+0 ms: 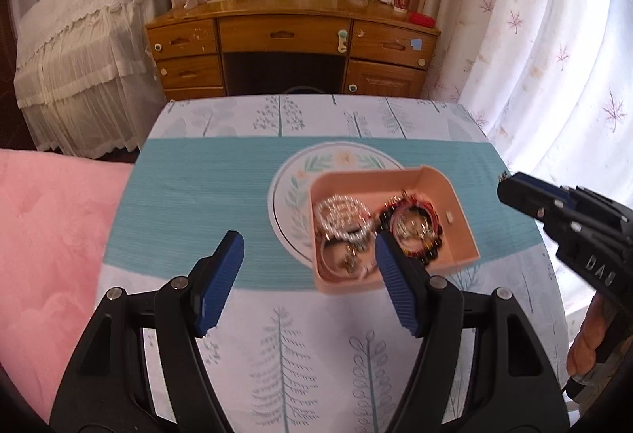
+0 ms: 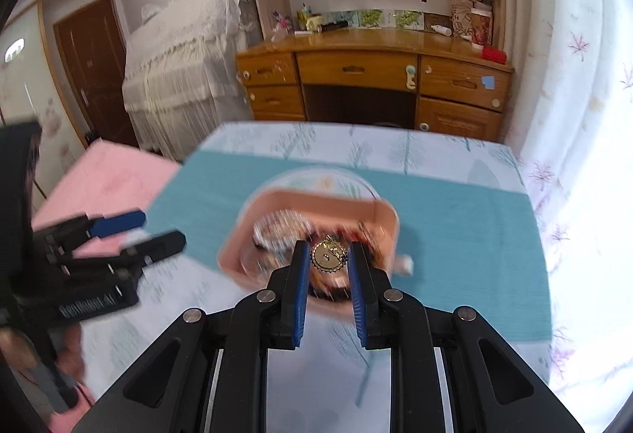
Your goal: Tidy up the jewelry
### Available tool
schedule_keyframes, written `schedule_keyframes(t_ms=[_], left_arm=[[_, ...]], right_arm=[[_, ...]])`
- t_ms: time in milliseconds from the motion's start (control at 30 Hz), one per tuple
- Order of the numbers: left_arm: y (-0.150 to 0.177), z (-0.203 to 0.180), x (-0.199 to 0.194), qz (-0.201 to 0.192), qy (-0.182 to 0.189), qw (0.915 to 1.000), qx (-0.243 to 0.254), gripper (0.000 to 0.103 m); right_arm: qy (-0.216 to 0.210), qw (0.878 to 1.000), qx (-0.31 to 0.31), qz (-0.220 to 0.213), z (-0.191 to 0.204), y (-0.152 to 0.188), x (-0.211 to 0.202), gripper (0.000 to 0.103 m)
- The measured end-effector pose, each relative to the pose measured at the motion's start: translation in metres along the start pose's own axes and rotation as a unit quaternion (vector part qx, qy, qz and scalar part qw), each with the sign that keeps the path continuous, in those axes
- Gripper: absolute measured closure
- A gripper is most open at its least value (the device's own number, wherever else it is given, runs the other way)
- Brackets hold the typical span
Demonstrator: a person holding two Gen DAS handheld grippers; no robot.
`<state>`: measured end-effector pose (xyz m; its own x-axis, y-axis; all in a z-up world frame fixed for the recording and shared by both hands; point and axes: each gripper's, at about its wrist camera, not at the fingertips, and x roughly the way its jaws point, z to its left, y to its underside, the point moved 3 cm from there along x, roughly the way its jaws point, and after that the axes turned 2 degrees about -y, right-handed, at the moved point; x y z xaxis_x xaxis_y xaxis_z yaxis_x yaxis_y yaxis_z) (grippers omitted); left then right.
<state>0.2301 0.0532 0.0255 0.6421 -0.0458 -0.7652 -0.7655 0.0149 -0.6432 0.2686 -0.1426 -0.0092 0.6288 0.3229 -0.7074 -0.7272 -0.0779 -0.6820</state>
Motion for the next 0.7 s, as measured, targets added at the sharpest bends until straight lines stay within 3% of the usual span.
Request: schedule_keyframes(t_ms=[167, 300, 533, 667, 700], left_arm=[[-0.034, 0.011, 0.016, 0.012, -0.005, 0.9999, -0.007, 0.037], [-0.051, 0.015, 0.033, 0.020, -0.002, 0.9996, -0.018, 0.037], [-0.065, 0.015, 0.060, 0.025, -0.021, 0.9994, -0.015, 0.036], [-0.065, 0.017, 0.070, 0.032, -0.021, 0.9990, -0.024, 0.036], [-0.064, 0.018, 0.072, 0.032, -0.019, 0.9990, -0.026, 0.036]], right_arm=[[-0.015, 0.999, 0.031, 0.008, 0.001, -0.056, 0.022, 0.084], [-0.013, 0.999, 0.042, 0.030, 0.003, -0.083, 0.052, 0.084], [-0.008, 0.997, 0.049, 0.057, 0.010, -0.090, 0.095, 0.083], [0.001, 0.997, 0.046, 0.059, 0.010, -0.084, 0.110, 0.066], [0.006, 0.997, 0.046, 0.056, 0.008, -0.084, 0.114, 0.065]])
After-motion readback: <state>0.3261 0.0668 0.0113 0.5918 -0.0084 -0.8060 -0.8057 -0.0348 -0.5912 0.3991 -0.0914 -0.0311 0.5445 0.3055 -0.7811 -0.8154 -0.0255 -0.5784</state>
